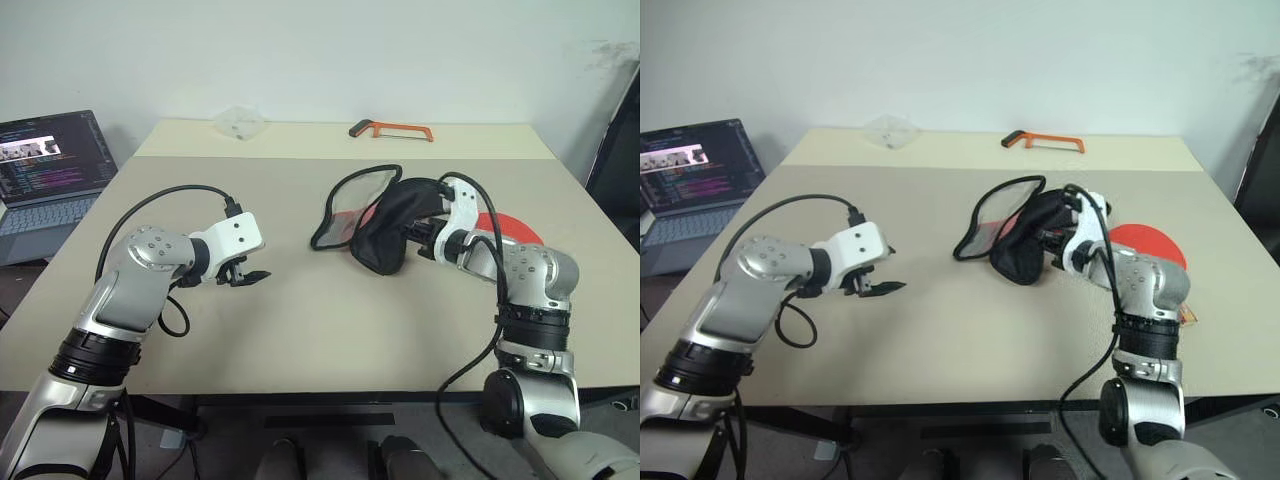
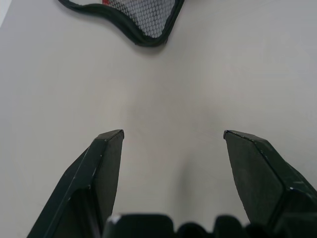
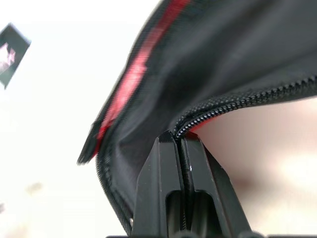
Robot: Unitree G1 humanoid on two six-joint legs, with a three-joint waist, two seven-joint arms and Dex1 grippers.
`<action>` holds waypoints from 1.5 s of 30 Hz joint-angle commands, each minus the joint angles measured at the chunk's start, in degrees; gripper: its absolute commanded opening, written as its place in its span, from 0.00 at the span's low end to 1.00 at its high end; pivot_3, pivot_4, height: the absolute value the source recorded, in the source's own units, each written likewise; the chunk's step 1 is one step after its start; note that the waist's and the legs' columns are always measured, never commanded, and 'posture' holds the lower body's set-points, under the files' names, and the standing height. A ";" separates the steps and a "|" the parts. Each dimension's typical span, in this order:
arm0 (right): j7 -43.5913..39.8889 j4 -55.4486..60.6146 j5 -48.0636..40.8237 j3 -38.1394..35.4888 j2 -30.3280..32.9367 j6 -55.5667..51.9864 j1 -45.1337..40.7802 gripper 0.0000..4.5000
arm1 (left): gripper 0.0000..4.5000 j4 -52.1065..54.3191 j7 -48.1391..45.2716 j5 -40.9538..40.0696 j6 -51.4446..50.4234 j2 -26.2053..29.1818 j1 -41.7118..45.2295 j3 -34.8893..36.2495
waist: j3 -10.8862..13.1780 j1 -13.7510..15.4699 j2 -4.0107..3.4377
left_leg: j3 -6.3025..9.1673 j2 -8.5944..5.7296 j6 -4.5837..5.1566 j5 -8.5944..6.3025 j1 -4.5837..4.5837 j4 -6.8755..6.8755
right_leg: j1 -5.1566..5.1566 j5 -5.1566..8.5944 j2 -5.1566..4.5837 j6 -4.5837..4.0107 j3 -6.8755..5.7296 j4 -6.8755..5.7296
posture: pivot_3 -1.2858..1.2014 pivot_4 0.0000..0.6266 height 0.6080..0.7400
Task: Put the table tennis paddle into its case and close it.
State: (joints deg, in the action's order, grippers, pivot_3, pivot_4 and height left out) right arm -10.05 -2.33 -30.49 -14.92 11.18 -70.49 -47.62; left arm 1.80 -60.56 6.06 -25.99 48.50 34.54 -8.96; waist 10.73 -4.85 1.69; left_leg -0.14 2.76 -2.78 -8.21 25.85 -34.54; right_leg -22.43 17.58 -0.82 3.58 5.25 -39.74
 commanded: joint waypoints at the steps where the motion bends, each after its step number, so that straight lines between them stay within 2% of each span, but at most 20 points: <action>1: -5.21 -0.37 0.94 4.70 3.41 3.63 -2.80 0.00 | 0.79 0.02 0.69 0.30 0.89 0.33 1.09 -0.18 | 0.00 0.04 0.00 | 0.00 0.00 0.00 0.00 0.00 0.00 | 0.00 0.00 0.00 0.00 0.00 0.00 | 0.52 0.24 1.00; 5: -10.00 -10.05 6.22 10.09 11.09 7.94 -5.23 0.00 | 0.79 -0.80 1.20 0.75 1.67 0.39 1.23 -0.44 | 0.00 0.17 0.01 | -0.03 -0.02 0.00 0.00 0.02 0.00 | 0.02 -0.01 -0.03 0.02 0.00 0.11 | 0.52 0.24 1.00; 13: -21.74 -25.95 14.23 17.60 20.70 19.07 -7.61 0.00 | 0.79 -0.45 1.67 0.75 1.54 0.57 0.71 -0.40 | 0.02 0.51 0.03 | -0.07 -0.03 0.00 0.00 0.05 0.24 | 0.05 -0.02 -0.06 0.03 -0.03 0.45 | 0.52 0.24 1.00; 18: -26.80 -34.72 18.40 20.18 21.06 26.19 -10.83 0.00 | 0.79 -0.46 1.79 0.87 1.52 0.25 0.93 -0.63 | 0.02 0.08 0.03 | -0.10 -0.02 0.00 0.00 0.04 0.36 | 0.05 -0.03 -0.06 0.03 0.00 0.58 | 0.52 0.24 1.00; 26: -29.11 -48.00 25.96 22.77 20.89 35.82 -14.84 0.00 | 0.79 -0.69 2.15 1.36 2.01 0.17 1.11 -0.66 | 0.02 0.12 0.03 | -0.10 -0.04 0.00 -0.01 0.04 0.40 | 0.06 -0.03 -0.08 0.03 -0.02 0.64 | 0.52 0.24 1.00; 37: -31.58 -54.12 31.40 23.67 20.39 42.34 -16.74 0.00 | 0.79 1.32 2.38 0.01 0.15 -0.07 -0.20 0.10 | 0.02 0.12 0.03 | -0.08 -0.04 0.00 0.00 0.04 0.40 | 0.06 -0.04 -0.08 0.03 -0.03 0.63 | 0.52 0.24 1.00; 40: -31.02 -53.86 31.07 22.07 20.59 42.33 -17.40 0.14 | 0.79 1.83 2.41 -0.72 -0.94 -0.31 -0.18 0.26 | 0.02 0.12 0.03 | -0.07 -0.04 0.00 0.00 0.04 0.40 | 0.06 -0.04 -0.08 0.03 -0.04 0.61 | 0.52 0.24 1.00; 45: -31.88 -50.89 30.69 20.15 22.32 40.97 -18.10 0.53 | 0.79 2.48 1.75 -4.24 -3.03 -1.78 0.81 1.20 | 0.03 0.13 0.02 | -0.06 -0.04 -0.01 0.00 0.03 0.39 | 0.07 -0.04 -0.08 0.03 -0.05 0.60 | 0.52 0.24 1.00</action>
State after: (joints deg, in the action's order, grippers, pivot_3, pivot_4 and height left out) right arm -41.33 -56.06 0.90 6.98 31.63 -29.34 -63.81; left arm 2.26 -58.48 3.76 -28.42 47.07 34.14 -9.65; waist 10.76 -4.73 1.72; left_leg -0.19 2.72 -2.78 -8.21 25.89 -34.15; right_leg -22.35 17.54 -0.90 3.61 5.19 -39.14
